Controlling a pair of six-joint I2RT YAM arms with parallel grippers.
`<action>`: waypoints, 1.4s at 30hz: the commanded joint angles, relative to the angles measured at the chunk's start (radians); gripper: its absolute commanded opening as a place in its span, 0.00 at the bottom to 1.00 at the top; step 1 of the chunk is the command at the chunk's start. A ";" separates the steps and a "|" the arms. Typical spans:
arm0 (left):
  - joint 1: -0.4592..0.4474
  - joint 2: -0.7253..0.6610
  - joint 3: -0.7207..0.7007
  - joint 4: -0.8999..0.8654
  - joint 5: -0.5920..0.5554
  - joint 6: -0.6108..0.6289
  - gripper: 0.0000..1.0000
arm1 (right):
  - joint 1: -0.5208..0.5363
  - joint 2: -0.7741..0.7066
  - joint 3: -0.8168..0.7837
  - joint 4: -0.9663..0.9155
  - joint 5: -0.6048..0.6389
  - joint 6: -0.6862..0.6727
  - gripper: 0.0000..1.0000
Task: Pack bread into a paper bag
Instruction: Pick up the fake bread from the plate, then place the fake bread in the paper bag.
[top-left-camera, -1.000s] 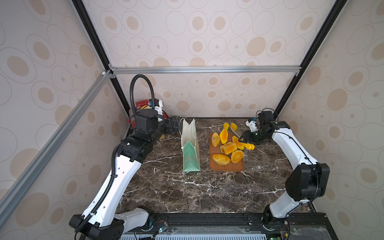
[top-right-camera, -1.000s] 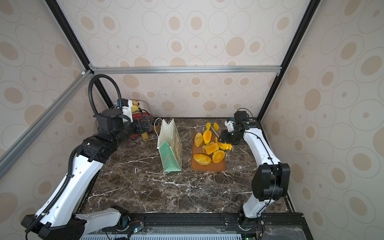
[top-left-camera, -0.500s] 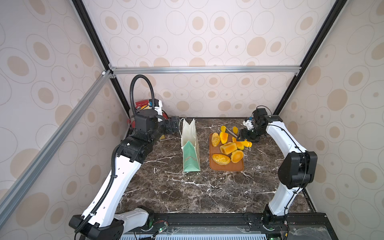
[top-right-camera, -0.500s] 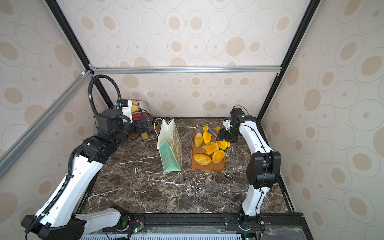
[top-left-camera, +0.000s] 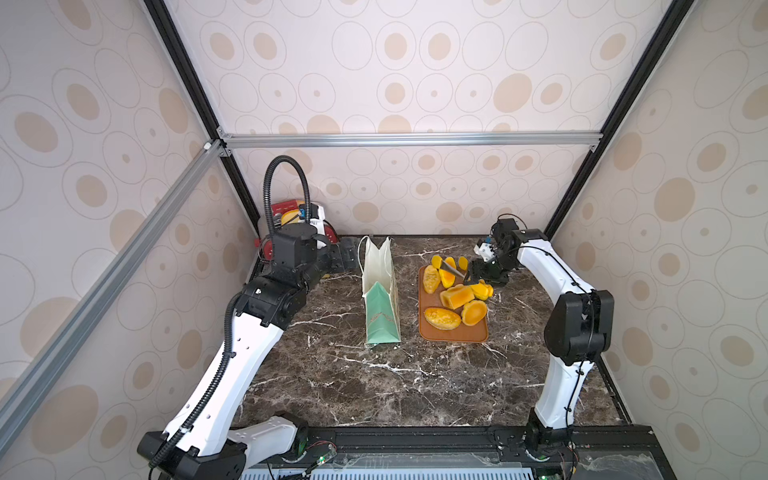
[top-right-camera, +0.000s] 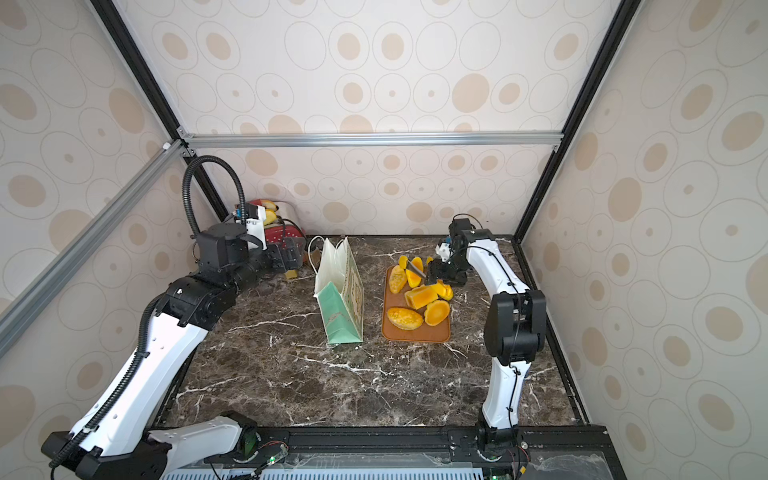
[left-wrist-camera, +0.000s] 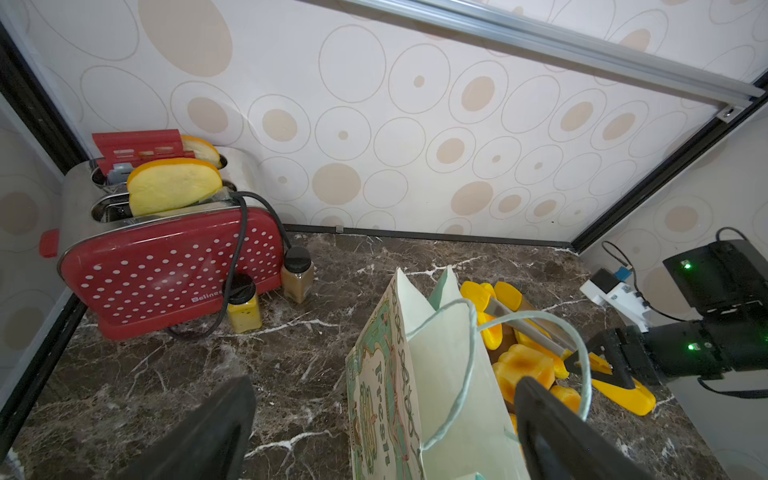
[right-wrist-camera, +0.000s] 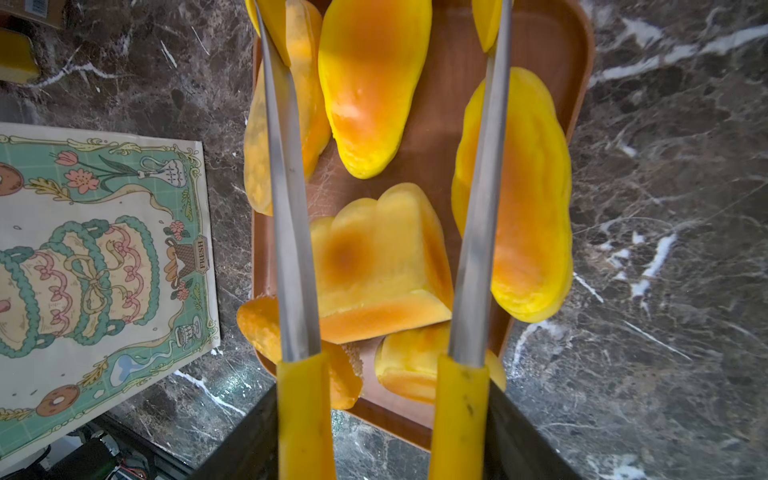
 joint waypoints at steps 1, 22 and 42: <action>-0.006 -0.048 -0.031 -0.022 -0.022 -0.024 0.99 | 0.000 0.005 0.023 -0.005 0.017 -0.009 0.64; -0.006 -0.059 0.002 -0.058 0.019 -0.042 0.99 | 0.005 -0.116 0.091 0.048 0.081 -0.006 0.45; -0.010 -0.049 -0.040 -0.062 0.048 -0.087 0.99 | 0.230 -0.406 0.304 -0.004 0.061 -0.048 0.46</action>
